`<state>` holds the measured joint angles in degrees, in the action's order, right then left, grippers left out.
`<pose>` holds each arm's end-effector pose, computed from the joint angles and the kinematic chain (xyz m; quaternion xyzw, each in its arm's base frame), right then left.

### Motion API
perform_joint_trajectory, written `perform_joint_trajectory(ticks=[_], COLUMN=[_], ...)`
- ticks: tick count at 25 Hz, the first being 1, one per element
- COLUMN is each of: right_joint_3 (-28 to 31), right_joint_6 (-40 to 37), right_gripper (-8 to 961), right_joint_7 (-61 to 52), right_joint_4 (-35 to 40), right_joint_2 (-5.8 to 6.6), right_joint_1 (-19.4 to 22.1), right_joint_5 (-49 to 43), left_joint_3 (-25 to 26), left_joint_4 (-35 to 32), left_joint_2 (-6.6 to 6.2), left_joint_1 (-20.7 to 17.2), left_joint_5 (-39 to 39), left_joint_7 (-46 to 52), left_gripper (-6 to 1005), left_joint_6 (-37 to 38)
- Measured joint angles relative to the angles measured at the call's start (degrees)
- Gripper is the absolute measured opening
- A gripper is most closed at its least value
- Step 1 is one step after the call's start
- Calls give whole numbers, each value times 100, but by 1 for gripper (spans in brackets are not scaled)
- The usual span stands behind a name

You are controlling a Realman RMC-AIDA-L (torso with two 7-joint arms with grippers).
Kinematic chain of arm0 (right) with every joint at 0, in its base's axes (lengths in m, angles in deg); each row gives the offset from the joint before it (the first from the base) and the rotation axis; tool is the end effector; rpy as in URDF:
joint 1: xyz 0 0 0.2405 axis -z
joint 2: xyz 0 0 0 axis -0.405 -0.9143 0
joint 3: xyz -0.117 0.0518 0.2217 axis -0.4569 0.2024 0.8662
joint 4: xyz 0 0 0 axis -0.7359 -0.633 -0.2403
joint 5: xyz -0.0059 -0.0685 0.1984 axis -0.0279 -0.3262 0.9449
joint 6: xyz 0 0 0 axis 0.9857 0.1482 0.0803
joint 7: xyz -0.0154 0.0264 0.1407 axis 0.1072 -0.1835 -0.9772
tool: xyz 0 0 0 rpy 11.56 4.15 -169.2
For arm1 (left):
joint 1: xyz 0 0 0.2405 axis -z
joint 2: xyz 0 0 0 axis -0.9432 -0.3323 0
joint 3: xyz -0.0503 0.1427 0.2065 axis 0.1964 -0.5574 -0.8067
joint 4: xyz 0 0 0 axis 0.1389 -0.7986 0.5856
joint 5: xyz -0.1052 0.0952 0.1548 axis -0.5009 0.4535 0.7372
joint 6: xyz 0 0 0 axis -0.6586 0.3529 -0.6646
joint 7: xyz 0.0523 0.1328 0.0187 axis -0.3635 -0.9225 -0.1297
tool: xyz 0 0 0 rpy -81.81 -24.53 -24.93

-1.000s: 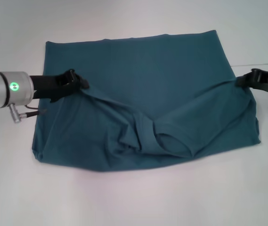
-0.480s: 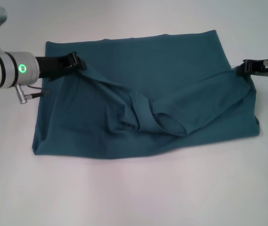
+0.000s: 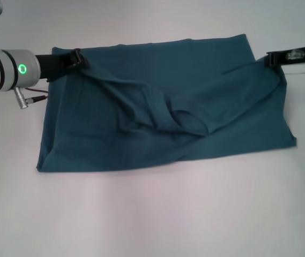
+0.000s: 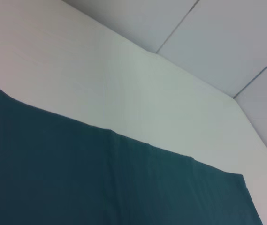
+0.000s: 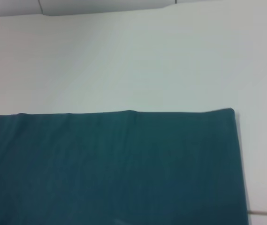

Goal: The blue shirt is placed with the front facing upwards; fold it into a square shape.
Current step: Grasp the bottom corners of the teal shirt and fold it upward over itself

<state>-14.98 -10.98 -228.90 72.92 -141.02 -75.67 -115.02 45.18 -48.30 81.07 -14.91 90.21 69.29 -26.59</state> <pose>0.2512 0.4952 0.0760 -0.7591 0.4722 0.0696 0.4427 -0.1909 0.4909 0.0112 -0.7234 -0.5721 -0.2370 0.3053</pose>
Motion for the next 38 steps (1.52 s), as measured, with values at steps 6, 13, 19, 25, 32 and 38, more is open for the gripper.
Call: perform_joint_trajectory(ticks=[6,13,19,25,32,38], right_joint_3=[-209,-424,-401,-658,-1007,-995], right_joint_6=[181,391,442,518,648,731], right_gripper=[70,75,79,82,87,90], right_joint_7=[6,-6,-59,-7,60,-15], right_joint_4=[-229,-250,-212,-253,-257,-226], right_joint_2=[68,65,78,33,4,-11], right_joint_1=[-189,-189,-175,-209,-178,-209], right_joint_5=[-6,-12,-14,-24,-28,-424], left_joint_3=[-184,-358,-319,-351,-257,-251], left_joint_4=[20,63,11,102,126,112], left_joint_2=[3,57,65,74,96,88], left_joint_1=[31,31,41,110,38,-63], left_joint_5=[-1,-36,-44,-19,-43,-30], left_joint_7=[1,-139,-134,-132,93,260], left_gripper=[45,46,46,45,53,105], left_joint_6=[-233,-481,-547,-600,-657,-662])
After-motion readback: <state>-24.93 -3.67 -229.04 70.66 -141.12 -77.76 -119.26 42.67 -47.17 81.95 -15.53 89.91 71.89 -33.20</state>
